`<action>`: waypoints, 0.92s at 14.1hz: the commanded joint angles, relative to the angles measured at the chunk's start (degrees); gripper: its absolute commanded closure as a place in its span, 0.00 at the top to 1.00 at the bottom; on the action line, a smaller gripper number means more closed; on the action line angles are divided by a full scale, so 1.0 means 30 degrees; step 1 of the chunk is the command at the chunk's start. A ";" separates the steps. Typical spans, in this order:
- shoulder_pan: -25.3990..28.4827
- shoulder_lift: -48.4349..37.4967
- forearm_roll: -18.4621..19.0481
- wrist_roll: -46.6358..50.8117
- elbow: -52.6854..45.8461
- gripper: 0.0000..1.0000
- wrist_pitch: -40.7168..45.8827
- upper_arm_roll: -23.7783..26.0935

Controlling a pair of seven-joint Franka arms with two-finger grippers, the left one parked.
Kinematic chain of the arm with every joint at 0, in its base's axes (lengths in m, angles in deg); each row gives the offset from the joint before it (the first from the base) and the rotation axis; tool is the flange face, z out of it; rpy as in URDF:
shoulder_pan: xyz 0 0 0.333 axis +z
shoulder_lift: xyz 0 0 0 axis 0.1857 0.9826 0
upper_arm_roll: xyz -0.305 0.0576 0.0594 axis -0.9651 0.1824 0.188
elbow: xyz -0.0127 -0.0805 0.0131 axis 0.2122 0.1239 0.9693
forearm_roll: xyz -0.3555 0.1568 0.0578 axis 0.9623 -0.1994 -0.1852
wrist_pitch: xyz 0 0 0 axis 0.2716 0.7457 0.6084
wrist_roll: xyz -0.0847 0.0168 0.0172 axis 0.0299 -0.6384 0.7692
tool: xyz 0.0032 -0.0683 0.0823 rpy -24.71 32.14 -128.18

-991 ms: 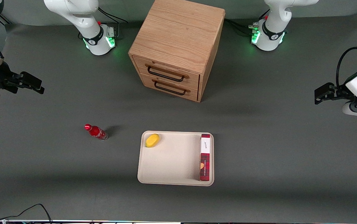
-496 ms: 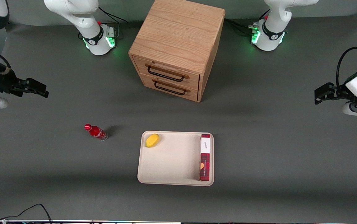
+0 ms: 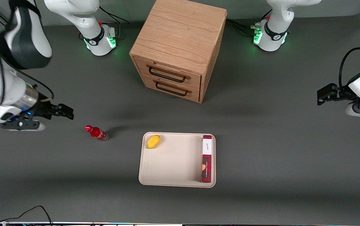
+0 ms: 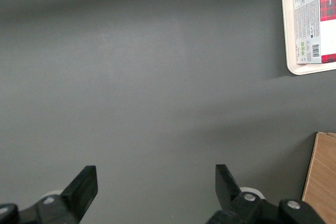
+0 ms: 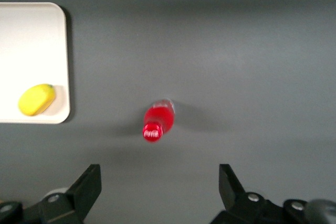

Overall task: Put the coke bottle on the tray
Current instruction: 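Move the open right gripper toward the red Coca-Cola bottle, then lower the right gripper around the bottle neck and close it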

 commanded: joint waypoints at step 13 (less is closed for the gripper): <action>0.0151 0.2107 0.1005 0.0142 0.4095 0.65 -0.7277 0.0365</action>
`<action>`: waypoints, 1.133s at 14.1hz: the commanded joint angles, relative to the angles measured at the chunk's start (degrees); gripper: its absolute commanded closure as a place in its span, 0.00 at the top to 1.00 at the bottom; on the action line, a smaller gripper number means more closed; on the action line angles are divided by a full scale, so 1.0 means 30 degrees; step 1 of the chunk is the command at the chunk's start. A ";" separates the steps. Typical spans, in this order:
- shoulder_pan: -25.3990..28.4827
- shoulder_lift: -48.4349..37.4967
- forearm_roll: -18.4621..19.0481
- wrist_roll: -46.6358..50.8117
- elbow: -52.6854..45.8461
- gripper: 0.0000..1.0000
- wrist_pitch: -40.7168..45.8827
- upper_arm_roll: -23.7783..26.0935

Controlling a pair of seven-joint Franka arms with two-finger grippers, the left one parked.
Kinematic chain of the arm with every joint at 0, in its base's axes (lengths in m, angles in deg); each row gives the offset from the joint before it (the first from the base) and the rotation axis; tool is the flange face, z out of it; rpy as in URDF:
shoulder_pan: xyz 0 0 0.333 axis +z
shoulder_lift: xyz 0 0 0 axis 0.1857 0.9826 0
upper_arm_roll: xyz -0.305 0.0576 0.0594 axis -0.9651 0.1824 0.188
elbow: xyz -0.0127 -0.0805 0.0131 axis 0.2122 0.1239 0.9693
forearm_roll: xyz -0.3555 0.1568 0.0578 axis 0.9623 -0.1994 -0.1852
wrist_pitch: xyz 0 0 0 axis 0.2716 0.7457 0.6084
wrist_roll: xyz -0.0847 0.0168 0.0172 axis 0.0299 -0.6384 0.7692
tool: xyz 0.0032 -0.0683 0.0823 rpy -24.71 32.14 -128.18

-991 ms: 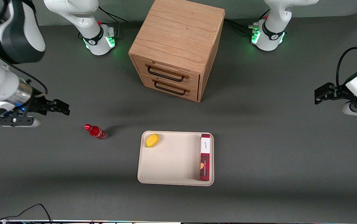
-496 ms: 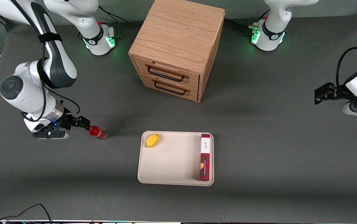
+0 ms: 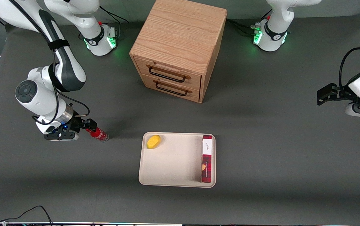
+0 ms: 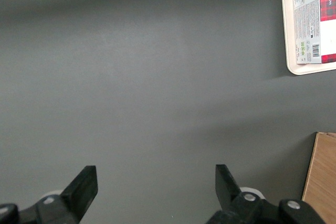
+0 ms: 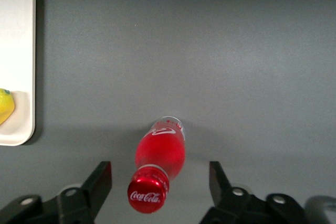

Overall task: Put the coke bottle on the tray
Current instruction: 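Lower the right gripper around the bottle neck and close it, then lift the gripped bottle up off the table with the right gripper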

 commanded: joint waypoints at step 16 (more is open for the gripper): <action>-0.0322 -0.1013 0.0478 -0.0019 -0.8629 0.00 1.2492 0.0093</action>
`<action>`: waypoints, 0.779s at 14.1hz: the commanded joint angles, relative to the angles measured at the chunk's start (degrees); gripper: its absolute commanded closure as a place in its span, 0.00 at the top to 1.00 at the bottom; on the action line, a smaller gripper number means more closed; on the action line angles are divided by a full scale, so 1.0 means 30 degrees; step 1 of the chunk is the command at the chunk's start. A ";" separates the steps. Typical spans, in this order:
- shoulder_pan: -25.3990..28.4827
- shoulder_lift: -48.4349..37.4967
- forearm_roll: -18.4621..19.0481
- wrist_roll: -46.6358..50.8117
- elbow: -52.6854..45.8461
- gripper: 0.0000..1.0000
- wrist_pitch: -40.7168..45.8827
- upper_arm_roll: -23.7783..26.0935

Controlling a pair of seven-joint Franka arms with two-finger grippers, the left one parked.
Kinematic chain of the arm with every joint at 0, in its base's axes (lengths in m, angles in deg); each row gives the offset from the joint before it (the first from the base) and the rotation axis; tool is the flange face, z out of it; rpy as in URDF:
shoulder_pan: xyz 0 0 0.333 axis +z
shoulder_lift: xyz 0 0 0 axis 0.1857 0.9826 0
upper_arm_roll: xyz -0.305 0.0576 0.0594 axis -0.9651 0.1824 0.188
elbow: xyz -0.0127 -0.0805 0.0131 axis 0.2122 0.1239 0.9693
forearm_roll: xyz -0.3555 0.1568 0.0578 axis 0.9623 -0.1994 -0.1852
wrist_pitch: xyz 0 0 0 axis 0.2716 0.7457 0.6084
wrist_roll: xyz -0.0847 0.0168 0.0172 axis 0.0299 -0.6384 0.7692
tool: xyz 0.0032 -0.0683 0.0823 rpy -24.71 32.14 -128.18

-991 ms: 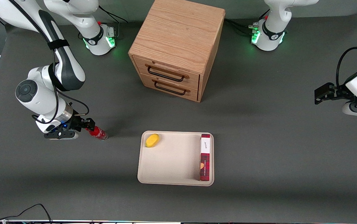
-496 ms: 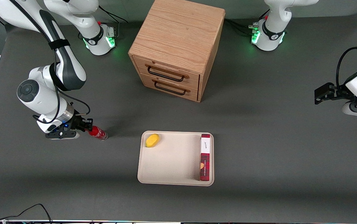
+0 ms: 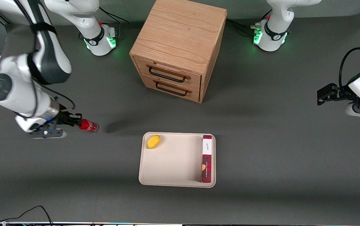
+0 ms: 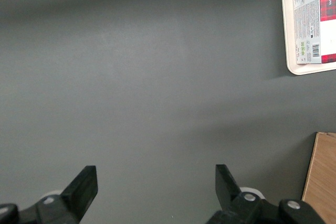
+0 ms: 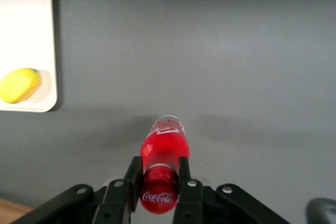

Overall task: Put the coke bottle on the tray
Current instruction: 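Lift the gripped bottle up off the table with the right gripper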

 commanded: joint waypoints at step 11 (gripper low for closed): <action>0.0659 0.1192 -0.0012 -0.0260 -0.8383 0.00 0.7574 0.0081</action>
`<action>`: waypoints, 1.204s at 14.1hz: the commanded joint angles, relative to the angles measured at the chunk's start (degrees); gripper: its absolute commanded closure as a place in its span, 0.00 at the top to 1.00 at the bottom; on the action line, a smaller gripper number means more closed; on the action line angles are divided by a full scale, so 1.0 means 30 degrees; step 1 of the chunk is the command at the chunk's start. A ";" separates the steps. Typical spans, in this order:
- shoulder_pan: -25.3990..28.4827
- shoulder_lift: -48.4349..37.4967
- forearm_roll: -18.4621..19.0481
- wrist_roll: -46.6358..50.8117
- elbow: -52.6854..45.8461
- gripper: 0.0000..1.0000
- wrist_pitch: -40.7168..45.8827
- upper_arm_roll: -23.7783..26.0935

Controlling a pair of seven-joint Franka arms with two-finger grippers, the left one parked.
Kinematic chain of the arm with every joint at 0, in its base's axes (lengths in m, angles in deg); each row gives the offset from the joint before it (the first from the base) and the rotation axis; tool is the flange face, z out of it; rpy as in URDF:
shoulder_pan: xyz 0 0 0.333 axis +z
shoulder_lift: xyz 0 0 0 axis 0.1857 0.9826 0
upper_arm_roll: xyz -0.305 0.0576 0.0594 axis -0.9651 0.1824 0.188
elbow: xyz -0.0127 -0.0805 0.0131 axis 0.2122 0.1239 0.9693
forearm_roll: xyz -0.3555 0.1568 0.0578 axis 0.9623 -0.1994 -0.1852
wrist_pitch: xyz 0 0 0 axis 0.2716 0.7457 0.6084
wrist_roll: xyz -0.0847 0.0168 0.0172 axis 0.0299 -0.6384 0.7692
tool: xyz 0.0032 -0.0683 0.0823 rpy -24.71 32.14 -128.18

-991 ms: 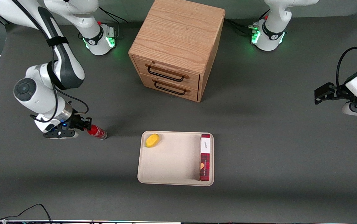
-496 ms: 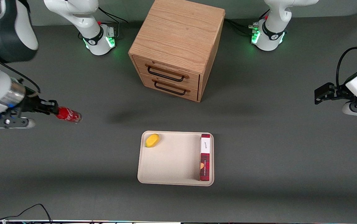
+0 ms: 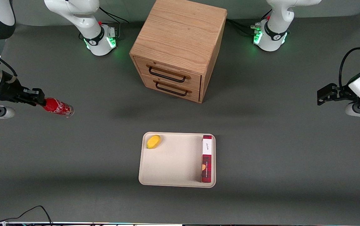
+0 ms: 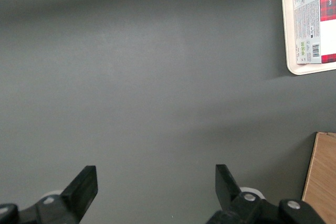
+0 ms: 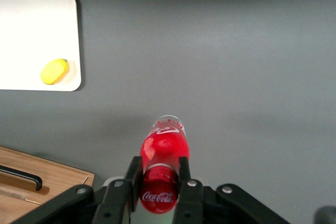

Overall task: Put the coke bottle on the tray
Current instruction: 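Lift the gripped bottle up off the table with the right gripper, then carry the bottle with the right gripper over the white tray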

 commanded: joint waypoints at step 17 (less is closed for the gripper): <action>0.6364 1.0767 0.1195 0.2687 -0.5364 0.00 -1.1413 -0.0344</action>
